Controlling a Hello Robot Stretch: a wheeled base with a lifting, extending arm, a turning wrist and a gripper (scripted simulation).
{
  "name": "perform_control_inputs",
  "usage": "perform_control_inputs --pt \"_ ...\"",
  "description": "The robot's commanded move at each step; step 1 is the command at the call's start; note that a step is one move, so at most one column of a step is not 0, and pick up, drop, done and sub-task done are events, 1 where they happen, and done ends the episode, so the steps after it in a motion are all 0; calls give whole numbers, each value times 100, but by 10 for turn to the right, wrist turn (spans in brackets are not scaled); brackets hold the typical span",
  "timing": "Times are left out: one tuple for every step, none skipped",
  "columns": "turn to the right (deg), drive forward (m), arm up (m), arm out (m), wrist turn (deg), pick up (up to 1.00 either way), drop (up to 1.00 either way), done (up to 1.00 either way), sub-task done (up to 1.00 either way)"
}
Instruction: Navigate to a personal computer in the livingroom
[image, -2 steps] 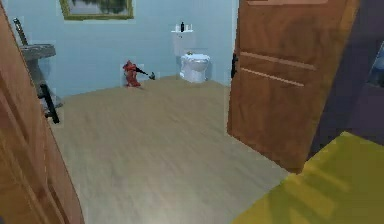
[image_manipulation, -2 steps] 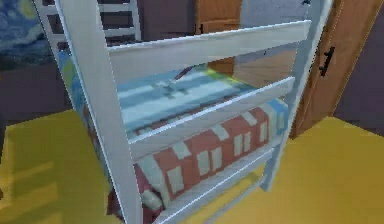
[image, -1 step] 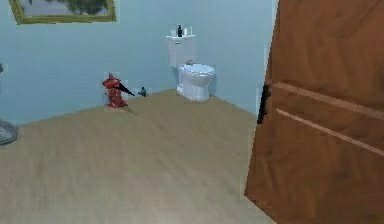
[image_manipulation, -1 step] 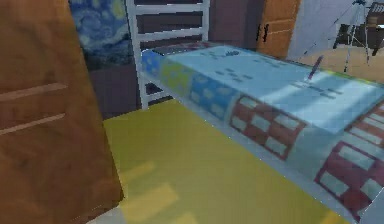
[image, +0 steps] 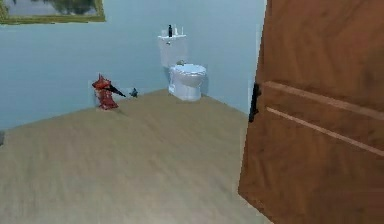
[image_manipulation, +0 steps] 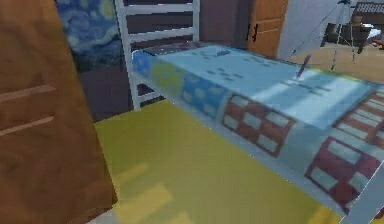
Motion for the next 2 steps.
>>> perform_control_inputs --pt "-120 0 0 0 0 0 0 0 0" --pt "0 100 0 0 0 0 0 0 0"
